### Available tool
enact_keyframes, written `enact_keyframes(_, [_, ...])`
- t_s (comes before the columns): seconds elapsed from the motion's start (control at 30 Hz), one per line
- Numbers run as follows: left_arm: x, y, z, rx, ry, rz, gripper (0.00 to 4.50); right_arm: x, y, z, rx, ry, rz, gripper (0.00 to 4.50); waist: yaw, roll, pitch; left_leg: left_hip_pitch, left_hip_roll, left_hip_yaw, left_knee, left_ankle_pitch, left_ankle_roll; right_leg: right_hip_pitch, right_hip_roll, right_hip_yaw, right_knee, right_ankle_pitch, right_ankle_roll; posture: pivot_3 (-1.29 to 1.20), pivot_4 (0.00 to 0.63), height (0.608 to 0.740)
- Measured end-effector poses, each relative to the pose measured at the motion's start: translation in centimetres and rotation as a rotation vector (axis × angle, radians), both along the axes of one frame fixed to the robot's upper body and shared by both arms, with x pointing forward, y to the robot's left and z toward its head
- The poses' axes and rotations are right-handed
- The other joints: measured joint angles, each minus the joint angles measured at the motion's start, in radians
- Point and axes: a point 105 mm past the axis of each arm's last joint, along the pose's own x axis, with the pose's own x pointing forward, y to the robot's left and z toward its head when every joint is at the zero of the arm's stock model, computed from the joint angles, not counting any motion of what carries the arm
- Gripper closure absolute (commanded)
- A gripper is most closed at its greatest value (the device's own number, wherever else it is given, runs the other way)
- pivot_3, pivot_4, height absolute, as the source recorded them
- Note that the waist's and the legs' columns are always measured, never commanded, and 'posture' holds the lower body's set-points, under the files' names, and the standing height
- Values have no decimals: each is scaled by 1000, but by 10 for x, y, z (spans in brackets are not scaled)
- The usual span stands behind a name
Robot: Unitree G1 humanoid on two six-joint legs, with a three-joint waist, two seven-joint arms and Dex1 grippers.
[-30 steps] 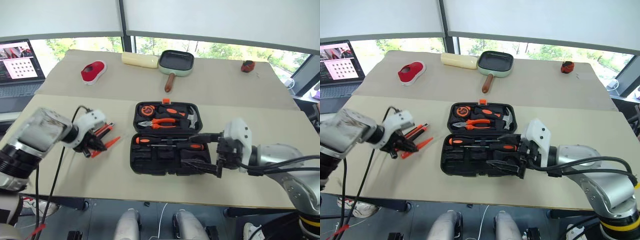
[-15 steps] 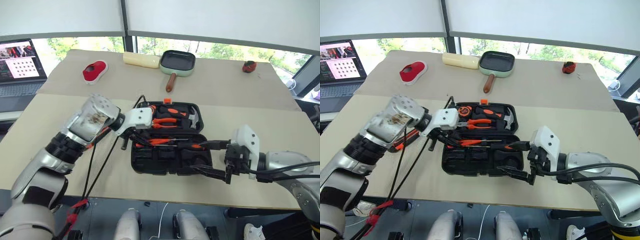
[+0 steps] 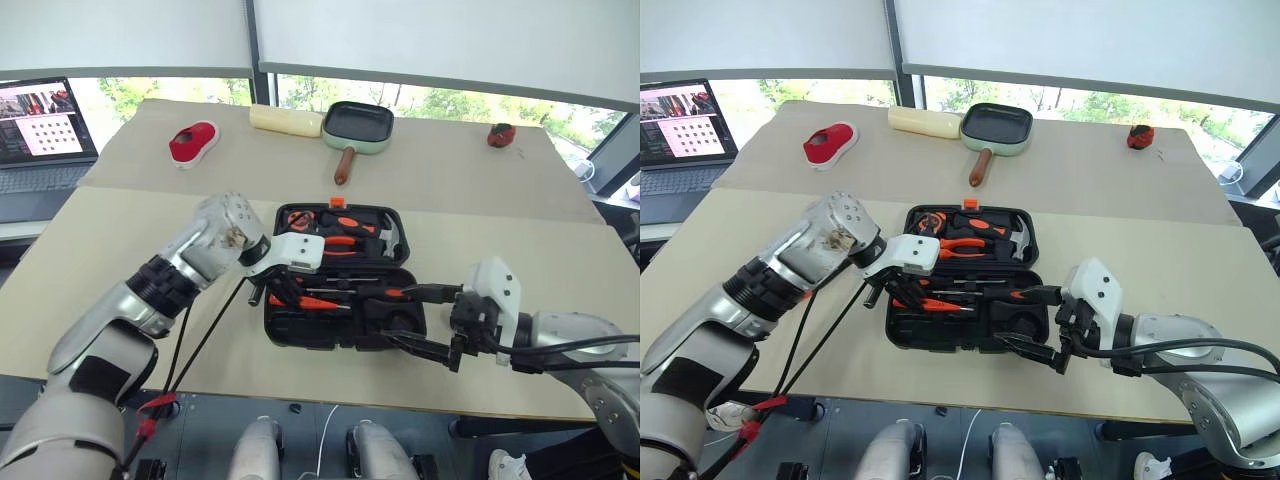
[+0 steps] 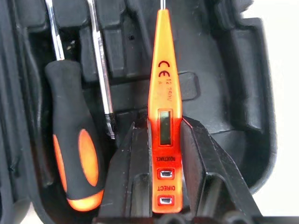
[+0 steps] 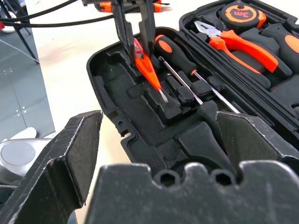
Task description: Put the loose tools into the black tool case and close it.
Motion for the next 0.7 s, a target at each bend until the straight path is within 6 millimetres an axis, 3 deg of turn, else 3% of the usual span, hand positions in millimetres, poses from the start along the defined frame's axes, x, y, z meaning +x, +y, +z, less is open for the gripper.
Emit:
enact_keyframes(0.53, [5,-5,-5,25,24,60,4078,2,2,3,38,-22,-22,0,3,3,-2,0,0,-2,4,0,0,2,0,-1,1,0,1,0,150,740])
enact_keyframes(0.6, [6,-5,-5,24,24,62,3076,2,3,3,43,-22,-21,0,3,3,-2,0,0,-2,4,0,0,2,0,-1,1,1,1,0,150,740])
enact_keyframes(0.7, [4,-5,-4,19,31,57,1989,3,3,4,44,-26,-19,0,2,3,-2,-1,0,-2,5,0,0,1,0,-1,1,1,1,0,150,740])
